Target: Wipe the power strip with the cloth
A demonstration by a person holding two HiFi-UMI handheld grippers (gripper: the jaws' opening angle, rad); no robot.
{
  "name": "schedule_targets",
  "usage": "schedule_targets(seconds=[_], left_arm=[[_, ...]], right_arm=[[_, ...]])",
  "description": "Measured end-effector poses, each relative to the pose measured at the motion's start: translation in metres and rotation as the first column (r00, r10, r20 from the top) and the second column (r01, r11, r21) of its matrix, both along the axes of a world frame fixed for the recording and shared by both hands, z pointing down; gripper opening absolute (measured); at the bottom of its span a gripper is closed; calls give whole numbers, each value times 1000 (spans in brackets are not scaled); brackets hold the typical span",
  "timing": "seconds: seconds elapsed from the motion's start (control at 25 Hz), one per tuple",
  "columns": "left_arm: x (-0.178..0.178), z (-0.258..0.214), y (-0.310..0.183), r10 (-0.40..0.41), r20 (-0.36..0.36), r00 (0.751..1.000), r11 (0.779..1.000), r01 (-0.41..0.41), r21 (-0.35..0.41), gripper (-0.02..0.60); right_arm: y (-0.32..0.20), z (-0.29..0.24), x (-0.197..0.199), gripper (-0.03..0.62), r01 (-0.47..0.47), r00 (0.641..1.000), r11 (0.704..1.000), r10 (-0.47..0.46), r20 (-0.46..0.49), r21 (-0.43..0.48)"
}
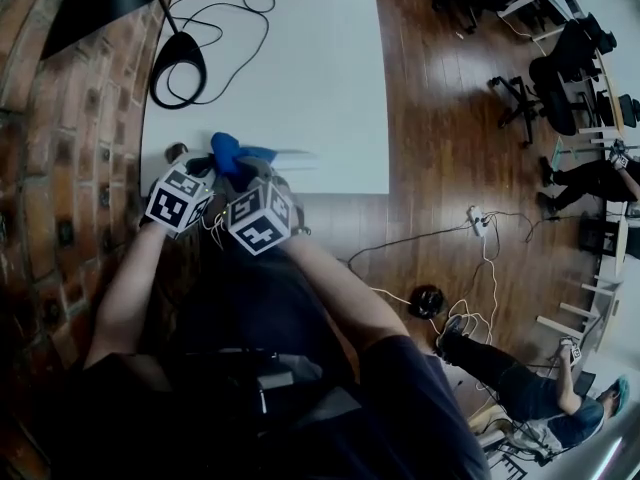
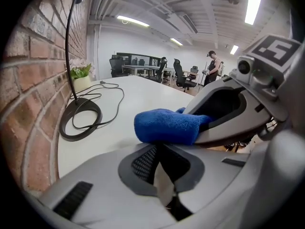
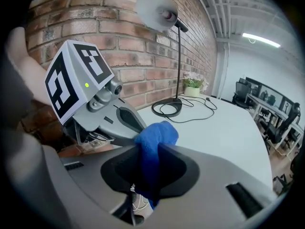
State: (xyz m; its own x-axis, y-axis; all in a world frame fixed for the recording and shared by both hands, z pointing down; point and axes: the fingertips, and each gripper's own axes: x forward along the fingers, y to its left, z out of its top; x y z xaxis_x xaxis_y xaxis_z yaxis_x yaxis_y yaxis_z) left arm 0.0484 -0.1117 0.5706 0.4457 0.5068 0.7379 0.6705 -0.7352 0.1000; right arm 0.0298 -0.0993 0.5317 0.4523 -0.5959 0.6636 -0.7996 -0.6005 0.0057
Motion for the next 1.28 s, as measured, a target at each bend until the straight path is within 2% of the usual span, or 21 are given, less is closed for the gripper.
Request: schedule_targets(seconds=[0.16,0.32,0.52,0.76,0.96,1.16,1.28], left_arm=[[1,0,-1,12,4,1000,1000,-12,1,-3],[1,-6,-1,18,-32,999,1000,-18,-5,-5],[3,-12,3,2,-47,999,1000,-3,-12,-5],[4,-21,11,11,-59,998,1000,-12,-14,-5],[6,-21,16,30,-69,997,1000,-30,0,-5],[3,-22,27,46,-42,998,999,-47,-15,-5],[1,-20,33,76,-42,996,997,-76,7,-3]], right_arm=[[-2,0,2,81,-9,999,1000,8,40,30],[-1,-1,3,81,-18,997,998,14,74,62],[5,-3,6,80,-94,982,981,64,177,168],[14,-6,7,78,-121,973,974,78,219,193],[19,-4,8,77,-123,970,977,82,228,175],[30,-4,8,77,-165,957,970,114,267,178],[36,-2,7,75,-184,951,966,129,281,179]])
